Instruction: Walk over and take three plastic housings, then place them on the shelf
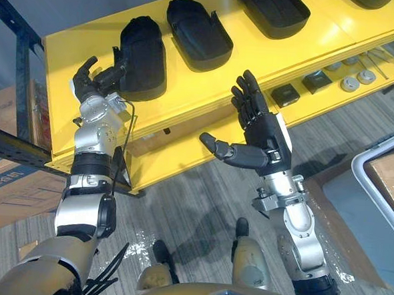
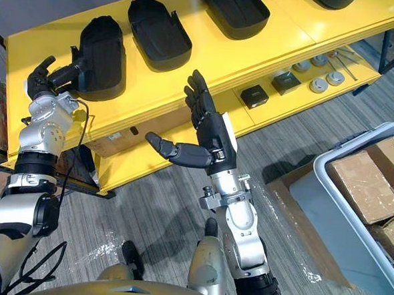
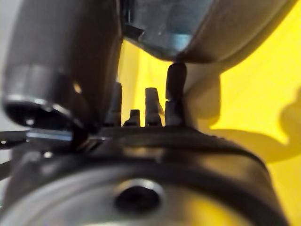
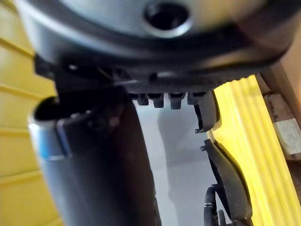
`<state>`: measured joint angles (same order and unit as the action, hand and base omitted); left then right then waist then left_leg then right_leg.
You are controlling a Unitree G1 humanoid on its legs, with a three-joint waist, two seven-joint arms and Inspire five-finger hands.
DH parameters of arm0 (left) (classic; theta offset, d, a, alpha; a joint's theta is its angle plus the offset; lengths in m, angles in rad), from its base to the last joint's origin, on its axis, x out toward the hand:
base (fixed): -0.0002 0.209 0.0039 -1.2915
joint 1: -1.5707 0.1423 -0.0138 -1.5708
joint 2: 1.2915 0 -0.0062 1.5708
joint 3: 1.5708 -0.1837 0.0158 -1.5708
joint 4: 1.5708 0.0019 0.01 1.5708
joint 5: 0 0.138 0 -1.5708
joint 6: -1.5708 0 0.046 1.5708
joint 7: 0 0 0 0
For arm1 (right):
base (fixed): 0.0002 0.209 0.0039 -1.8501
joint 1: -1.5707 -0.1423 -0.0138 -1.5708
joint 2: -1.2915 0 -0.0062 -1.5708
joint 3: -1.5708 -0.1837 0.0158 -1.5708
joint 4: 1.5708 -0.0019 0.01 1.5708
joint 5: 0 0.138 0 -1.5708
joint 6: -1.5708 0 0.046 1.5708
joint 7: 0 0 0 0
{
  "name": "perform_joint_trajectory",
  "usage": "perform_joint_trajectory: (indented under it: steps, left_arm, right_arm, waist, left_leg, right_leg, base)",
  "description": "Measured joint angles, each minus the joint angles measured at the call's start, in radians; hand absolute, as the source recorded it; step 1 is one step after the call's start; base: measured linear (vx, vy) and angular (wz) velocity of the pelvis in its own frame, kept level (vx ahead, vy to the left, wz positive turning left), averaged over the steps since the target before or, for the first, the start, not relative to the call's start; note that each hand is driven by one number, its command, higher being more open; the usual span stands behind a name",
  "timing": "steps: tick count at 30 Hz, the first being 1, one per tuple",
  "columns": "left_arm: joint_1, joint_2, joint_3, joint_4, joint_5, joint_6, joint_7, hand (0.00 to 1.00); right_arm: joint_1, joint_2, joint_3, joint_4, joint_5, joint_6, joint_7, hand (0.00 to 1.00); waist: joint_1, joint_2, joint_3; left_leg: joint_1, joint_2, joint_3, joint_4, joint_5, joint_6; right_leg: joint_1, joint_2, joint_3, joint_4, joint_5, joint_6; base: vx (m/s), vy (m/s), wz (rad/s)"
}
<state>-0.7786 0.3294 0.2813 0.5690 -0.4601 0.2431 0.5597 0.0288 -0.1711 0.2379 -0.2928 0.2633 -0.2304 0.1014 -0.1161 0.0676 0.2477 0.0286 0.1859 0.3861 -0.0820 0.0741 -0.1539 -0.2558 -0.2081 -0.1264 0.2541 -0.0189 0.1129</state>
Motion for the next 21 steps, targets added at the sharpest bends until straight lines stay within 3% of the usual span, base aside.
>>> perform_joint_trajectory:
  steps: [6, 14, 18, 21]
  left_arm:
    - [0.051, 0.004, 0.041, 0.020, 0.002, -0.011, -0.003, 1.00]
    - [0.128, 0.051, 0.071, 0.027, -0.002, -0.125, -0.004, 1.00]
    - [0.161, 0.051, 0.057, -0.095, -0.005, -0.159, -0.056, 1.00]
    - [0.212, 0.052, -0.013, -0.275, -0.006, -0.177, -0.148, 1.00]
  right_arm:
    - [0.036, 0.012, 0.019, -0.010, 0.000, 0.012, -0.001, 1.00]
    - [0.036, 0.007, 0.018, -0.009, 0.017, 0.028, 0.051, 1.00]
    - [-0.094, -0.030, 0.009, 0.060, 0.016, 0.029, 0.073, 1.00]
    - [-0.238, -0.061, -0.031, 0.158, 0.016, 0.043, 0.054, 1.00]
  waist:
    - [0.003, 0.019, -0.009]
    - [0.008, 0.032, -0.018]
    - [0.019, 0.030, -0.025]
    - [0.042, 0.034, -0.037]
  left_leg:
    - [0.021, 0.000, -0.007, 0.000, 0.000, 0.001]
    - [0.030, 0.001, -0.028, 0.000, 0.000, 0.001]
    - [0.032, 0.001, -0.044, 0.000, 0.000, 0.001]
    - [0.031, 0.001, -0.077, 0.000, 0.000, 0.001]
  right_leg:
    - [0.037, -0.002, -0.011, -0.020, 0.002, 0.003]
    - [0.082, -0.002, -0.035, -0.071, 0.025, 0.008]
    - [0.109, -0.004, -0.053, -0.101, 0.040, 0.010]
    - [0.140, -0.008, -0.086, -0.120, 0.045, 0.011]
  base:
    - [0.01, -0.004, 0.03]
    - [0.02, 0.000, 0.06]
    - [0.01, 0.006, 0.12]
    - [0.00, -0.006, 0.26]
